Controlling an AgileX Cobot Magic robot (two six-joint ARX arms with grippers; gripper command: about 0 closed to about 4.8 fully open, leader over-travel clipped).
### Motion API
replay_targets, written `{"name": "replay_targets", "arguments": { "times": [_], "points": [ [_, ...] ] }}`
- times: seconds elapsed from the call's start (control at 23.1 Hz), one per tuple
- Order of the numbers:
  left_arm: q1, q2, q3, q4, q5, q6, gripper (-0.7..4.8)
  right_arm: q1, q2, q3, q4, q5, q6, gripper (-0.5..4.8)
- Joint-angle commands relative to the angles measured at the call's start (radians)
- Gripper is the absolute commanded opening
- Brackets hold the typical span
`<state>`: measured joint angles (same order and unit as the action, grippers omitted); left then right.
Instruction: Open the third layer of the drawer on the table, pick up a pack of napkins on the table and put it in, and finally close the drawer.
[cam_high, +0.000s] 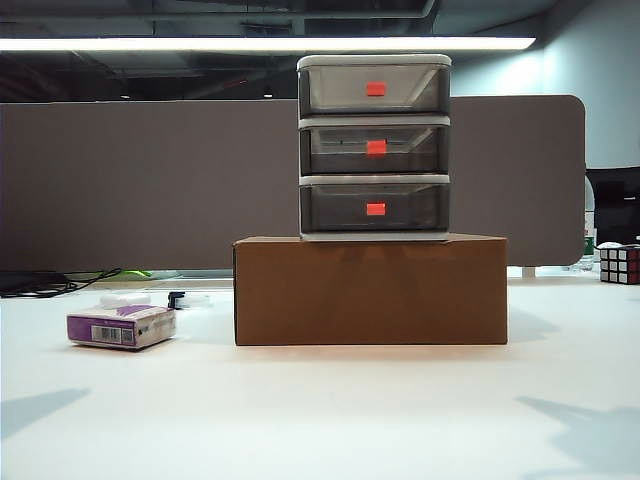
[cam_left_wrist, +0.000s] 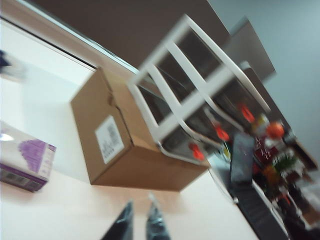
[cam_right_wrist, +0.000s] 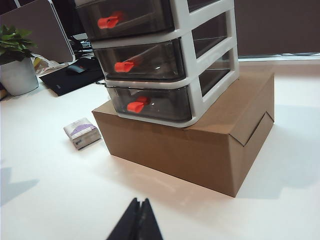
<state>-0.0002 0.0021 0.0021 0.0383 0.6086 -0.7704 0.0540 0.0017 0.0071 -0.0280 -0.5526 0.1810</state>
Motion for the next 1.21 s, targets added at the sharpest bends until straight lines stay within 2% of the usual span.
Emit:
{"name": "replay_targets", "arguments": {
  "times": [0.04, 0.13, 0.22, 0.26, 0.3, 0.39, 0.43, 0.48, 0.52, 0.61, 0.69, 0.82, 0.91, 0.95, 1.04, 1.21],
  "points": [
    [-0.094, 0.0, 0.006, 0.015, 0.005, 0.114, 0.12, 0.001, -0.002, -0.006, 0.011, -0.011, 0.051, -0.05],
    [-0.203, 0.0, 0.006, 0.015, -0.034, 0.18, 0.11, 0.001, -0.002, -0.005, 0.011, -0.016, 0.093, -0.05],
    [-0.378, 0.0, 0.006, 0.015, -0.227, 0.253, 0.11, 0.005, -0.002, -0.003, 0.052, -0.057, 0.123, -0.05],
    [-0.437, 0.0, 0.006, 0.015, -0.301, 0.275, 0.11, 0.008, -0.002, 0.0, 0.06, -0.055, 0.134, -0.05],
    [-0.537, 0.0, 0.006, 0.02, -0.411, 0.307, 0.11, 0.014, -0.001, 0.008, 0.059, -0.054, 0.134, -0.05],
    [-0.655, 0.005, 0.006, 0.025, -0.528, 0.362, 0.12, 0.026, 0.002, 0.018, 0.059, -0.048, 0.133, -0.05],
    [-0.773, 0.011, 0.006, 0.023, -0.657, 0.411, 0.12, 0.04, 0.002, 0.028, 0.058, -0.033, 0.132, -0.05],
    [-0.826, 0.018, 0.006, 0.024, -0.718, 0.43, 0.12, 0.048, 0.002, 0.032, 0.055, -0.021, 0.13, -0.05],
    [-0.937, 0.037, 0.005, 0.026, -0.866, 0.458, 0.13, 0.066, 0.002, 0.043, 0.054, 0.006, 0.125, -0.05],
    [-1.07, 0.077, 0.005, 0.041, -1.033, 0.487, 0.14, 0.095, 0.004, 0.06, 0.048, 0.041, 0.121, -0.05],
    [-1.159, 0.145, 0.005, 0.097, -1.129, 0.508, 0.18, 0.12, 0.028, 0.079, 0.042, 0.065, 0.103, -0.05],
    [-1.189, 0.288, 0.005, 0.253, -1.155, 0.515, 0.18, 0.151, 0.102, 0.117, 0.039, 0.087, 0.071, -0.05],
    [-1.184, 0.416, 0.007, 0.396, -1.155, 0.551, 0.18, 0.171, 0.187, 0.157, 0.04, 0.098, 0.035, -0.05],
    [-1.181, 0.522, 0.01, 0.509, -1.155, 0.558, 0.18, 0.181, 0.245, 0.188, 0.04, 0.106, 0.01, -0.05],
    [-1.182, 0.679, 0.027, 0.631, -1.147, 0.565, 0.22, 0.18, 0.341, 0.242, 0.051, 0.102, -0.007, -0.05],
    [-1.183, 1.001, 0.113, 0.815, -1.117, 0.581, 0.27, 0.18, 0.459, 0.312, 0.064, 0.058, -0.037, -0.05]
  ]
}}
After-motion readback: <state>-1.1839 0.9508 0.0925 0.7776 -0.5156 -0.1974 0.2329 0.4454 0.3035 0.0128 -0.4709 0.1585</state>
